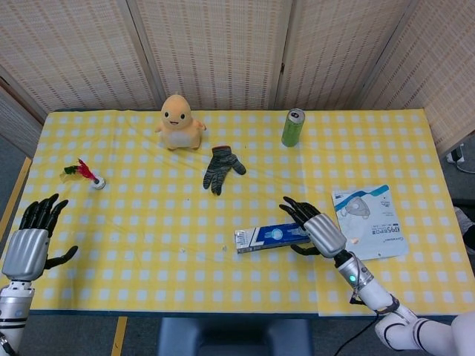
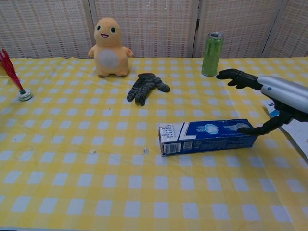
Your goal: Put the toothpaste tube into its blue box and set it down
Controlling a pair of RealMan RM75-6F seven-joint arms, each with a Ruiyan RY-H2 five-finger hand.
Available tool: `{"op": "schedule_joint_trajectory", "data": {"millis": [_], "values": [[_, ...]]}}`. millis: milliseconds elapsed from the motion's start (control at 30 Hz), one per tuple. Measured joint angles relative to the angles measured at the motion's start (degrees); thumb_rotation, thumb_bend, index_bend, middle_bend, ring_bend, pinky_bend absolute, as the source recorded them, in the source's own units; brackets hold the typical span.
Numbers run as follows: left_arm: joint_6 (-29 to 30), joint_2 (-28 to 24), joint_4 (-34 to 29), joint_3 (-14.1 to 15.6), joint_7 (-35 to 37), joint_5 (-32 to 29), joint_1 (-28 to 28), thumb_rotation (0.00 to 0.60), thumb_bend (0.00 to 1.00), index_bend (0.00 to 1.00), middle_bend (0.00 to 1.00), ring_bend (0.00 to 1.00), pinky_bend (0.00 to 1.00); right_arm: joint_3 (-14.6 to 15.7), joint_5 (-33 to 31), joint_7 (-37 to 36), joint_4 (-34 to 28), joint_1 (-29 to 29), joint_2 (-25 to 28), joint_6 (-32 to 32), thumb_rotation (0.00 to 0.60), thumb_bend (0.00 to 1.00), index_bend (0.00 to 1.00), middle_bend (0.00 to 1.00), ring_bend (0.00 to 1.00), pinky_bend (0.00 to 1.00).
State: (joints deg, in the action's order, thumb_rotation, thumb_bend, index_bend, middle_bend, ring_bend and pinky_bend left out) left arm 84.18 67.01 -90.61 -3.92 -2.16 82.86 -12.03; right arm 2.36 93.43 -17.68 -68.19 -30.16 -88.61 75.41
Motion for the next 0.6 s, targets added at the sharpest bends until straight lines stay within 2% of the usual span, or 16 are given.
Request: {"op": "schedule_joint_trajectory", "data": {"millis": [100, 233, 367, 467, 600], "values": [[1.9, 0.28, 0.64, 0.6, -0.23, 0.75, 1.44, 0.6, 0.24, 0.12, 0.05, 0.0, 0.0, 0.25, -0.46, 7.19, -6.74, 2.69, 5.23, 3.1, 0.6, 0.27, 0.0, 0.0, 0.0, 0.0], [3.68, 0.6, 1.72, 2.09, 0.6, 3.2, 2.94, 0.6, 0.24, 0.12, 0.05, 0.01, 0.0, 0.84, -1.9, 20.26, -16.41, 7.61, 11.96, 8.22, 0.6, 0.27, 0.0, 0.0, 0.0, 0.0], [6.1, 1.86, 2.92, 3.39, 0.18, 4.14, 5.2, 0.6, 0.24, 0.14, 0.06, 0.02, 0.0, 2.02, -2.98, 33.46, -24.63, 16.01, 17.0, 17.52, 0.6, 0.27, 0.0, 0.0, 0.0, 0.0], [5.36, 1.38, 1.97, 4.45, -1.61, 4.49, 5.62, 0.6, 0.24, 0.14, 0.06, 0.02, 0.0, 2.43, -3.46, 37.0, -25.63, 21.61, 17.92, 23.69, 0.6, 0.27, 0.0, 0.0, 0.0, 0.0], [3.17, 0.06, -0.38, 4.85, -3.89, 3.55, 5.83, 0.6, 0.24, 0.13, 0.06, 0.02, 0.0, 2.42, -4.49, 33.44, -25.4, 24.08, 19.34, 25.34, 0.6, 0.27, 0.0, 0.0, 0.0, 0.0]]}}
